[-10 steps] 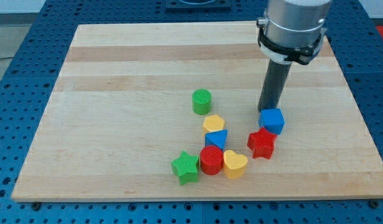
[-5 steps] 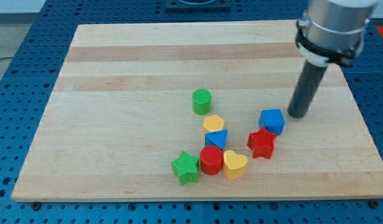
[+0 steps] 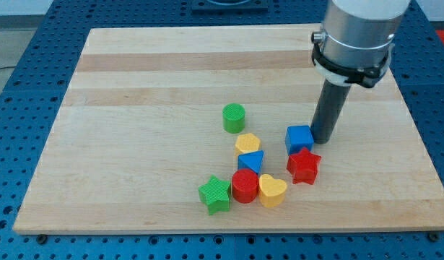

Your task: Place the blue cube diagonally top left of the red star

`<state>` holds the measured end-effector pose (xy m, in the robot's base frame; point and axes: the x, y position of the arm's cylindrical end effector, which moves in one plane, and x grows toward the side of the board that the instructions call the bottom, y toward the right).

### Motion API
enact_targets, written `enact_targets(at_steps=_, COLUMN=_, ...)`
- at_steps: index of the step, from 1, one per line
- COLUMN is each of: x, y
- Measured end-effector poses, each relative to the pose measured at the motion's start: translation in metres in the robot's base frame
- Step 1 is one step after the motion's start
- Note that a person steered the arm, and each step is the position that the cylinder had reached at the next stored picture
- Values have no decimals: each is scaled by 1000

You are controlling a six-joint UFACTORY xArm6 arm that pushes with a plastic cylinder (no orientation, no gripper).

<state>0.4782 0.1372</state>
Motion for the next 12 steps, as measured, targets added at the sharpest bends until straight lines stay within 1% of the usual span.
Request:
enact_targets(at_steps=1, x=-9, y=-3)
enact_targets(at_steps=3, x=17, y=-28)
enact_targets(at_steps=5, x=25, y=-32)
enact_targets(at_steps=6, x=25, y=-22)
enact_targets(at_steps=8, x=25, y=40)
enact_targets(at_steps=9, x=33, y=50)
enact_targets(at_steps=12, x=36, y=50)
